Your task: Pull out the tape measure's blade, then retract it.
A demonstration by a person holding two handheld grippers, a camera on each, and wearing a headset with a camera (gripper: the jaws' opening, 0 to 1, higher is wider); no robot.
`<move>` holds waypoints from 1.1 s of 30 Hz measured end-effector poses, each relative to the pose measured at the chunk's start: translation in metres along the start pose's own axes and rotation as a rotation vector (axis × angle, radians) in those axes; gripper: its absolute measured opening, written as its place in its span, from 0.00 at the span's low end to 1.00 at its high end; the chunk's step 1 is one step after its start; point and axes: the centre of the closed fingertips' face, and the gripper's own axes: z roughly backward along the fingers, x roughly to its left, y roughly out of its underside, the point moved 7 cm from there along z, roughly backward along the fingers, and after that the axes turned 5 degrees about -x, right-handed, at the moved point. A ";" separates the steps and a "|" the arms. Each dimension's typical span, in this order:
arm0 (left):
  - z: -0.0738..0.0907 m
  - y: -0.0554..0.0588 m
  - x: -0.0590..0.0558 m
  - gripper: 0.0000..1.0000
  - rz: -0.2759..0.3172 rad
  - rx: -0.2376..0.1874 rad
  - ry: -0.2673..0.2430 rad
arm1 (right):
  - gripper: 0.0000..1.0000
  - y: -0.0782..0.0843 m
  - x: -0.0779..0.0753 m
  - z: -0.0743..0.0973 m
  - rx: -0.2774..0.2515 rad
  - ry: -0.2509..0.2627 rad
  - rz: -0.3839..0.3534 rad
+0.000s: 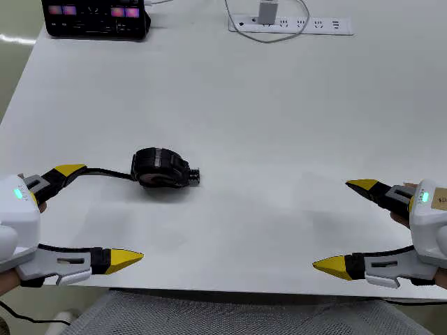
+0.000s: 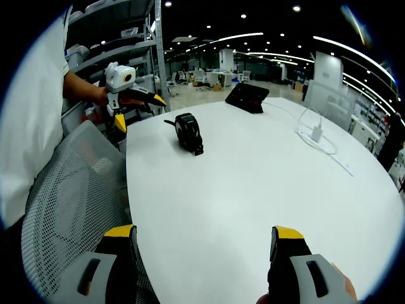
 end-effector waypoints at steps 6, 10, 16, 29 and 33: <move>0.000 0.000 0.001 0.98 -0.003 -0.008 -0.005 | 0.86 -0.001 0.001 0.000 0.003 0.002 0.002; 0.001 0.000 0.001 0.98 -0.002 -0.005 -0.008 | 0.87 -0.002 0.001 0.000 -0.002 0.008 0.006; 0.001 0.001 0.001 0.98 0.002 -0.005 -0.005 | 0.87 -0.003 0.001 0.000 -0.002 0.006 0.004; -0.001 0.001 0.002 0.98 0.005 -0.005 0.000 | 0.85 -0.001 0.001 -0.001 0.002 -0.002 0.004; -0.001 0.000 0.003 0.98 0.002 -0.006 0.000 | 0.85 -0.002 0.000 -0.001 0.002 -0.003 0.006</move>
